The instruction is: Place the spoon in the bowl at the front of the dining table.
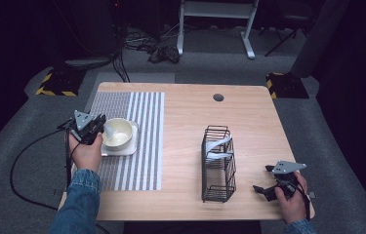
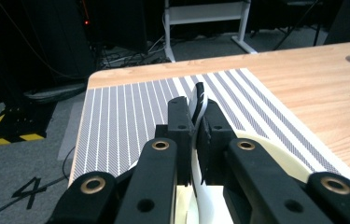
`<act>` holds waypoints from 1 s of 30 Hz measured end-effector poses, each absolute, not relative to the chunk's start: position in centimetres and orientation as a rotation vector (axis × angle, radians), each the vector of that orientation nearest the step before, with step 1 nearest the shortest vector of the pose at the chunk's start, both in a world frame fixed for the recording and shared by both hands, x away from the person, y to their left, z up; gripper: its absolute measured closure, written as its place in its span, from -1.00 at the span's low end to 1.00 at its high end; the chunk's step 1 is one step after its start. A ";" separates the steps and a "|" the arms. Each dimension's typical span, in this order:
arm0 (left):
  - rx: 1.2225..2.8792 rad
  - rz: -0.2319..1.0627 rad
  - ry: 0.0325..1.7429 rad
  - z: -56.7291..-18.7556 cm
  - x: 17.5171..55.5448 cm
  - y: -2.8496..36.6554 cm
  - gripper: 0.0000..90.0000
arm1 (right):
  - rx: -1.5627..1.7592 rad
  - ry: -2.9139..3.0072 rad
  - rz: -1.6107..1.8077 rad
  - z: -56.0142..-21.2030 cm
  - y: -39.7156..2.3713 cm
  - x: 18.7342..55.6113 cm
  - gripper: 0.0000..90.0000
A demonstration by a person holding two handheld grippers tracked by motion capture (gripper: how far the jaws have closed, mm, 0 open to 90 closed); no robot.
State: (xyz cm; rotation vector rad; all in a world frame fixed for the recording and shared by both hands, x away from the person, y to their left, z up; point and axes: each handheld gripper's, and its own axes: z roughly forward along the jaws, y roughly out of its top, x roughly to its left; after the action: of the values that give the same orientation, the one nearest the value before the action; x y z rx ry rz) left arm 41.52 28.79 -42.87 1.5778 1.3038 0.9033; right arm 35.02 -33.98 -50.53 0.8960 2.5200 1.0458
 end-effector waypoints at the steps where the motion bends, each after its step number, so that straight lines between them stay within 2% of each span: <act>1: 1.579 0.911 1.299 -43.0 41.5 28.7 0.89 | 0.896 2.520 1.046 -50.5 -34.0 35.0 -0.99; 12: 1.603 0.890 1.297 -42.8 41.3 28.1 0.83 | 0.897 2.520 1.046 -50.5 -34.0 35.0 -0.99; 14: 1.592 0.881 1.303 -42.9 41.4 27.7 0.64 | 0.896 2.520 1.046 -50.5 -34.0 35.0 -0.99; 15: 1.599 0.874 1.302 -42.9 41.5 27.6 0.64 | 0.896 2.520 1.046 -50.5 -34.0 35.0 -0.99; 16: 1.605 0.867 1.300 -42.9 41.5 27.3 0.45 | 0.896 2.520 1.046 -50.5 -34.0 35.0 -0.99; 17: 1.612 0.874 1.300 -42.9 41.6 27.0 0.45 | 0.896 2.520 1.046 -50.5 -34.0 35.0 -0.99; 19: 1.625 0.878 1.308 -43.0 41.8 26.5 0.23 | 0.896 2.520 1.046 -50.5 -34.0 35.0 -0.99; 22: 1.636 0.864 1.315 -43.2 42.0 25.8 0.10 | 0.895 2.521 1.045 -50.5 -34.0 35.0 -0.99; 30: 1.668 0.826 1.308 -43.8 42.2 24.5 0.05 | 0.897 2.521 1.044 -50.5 -34.0 35.0 -0.99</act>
State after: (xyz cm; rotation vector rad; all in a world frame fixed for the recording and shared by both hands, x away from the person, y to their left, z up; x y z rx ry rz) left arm 42.20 24.45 -43.76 1.6681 1.3078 0.8260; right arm 35.00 -33.98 -50.52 0.8970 2.5213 1.0437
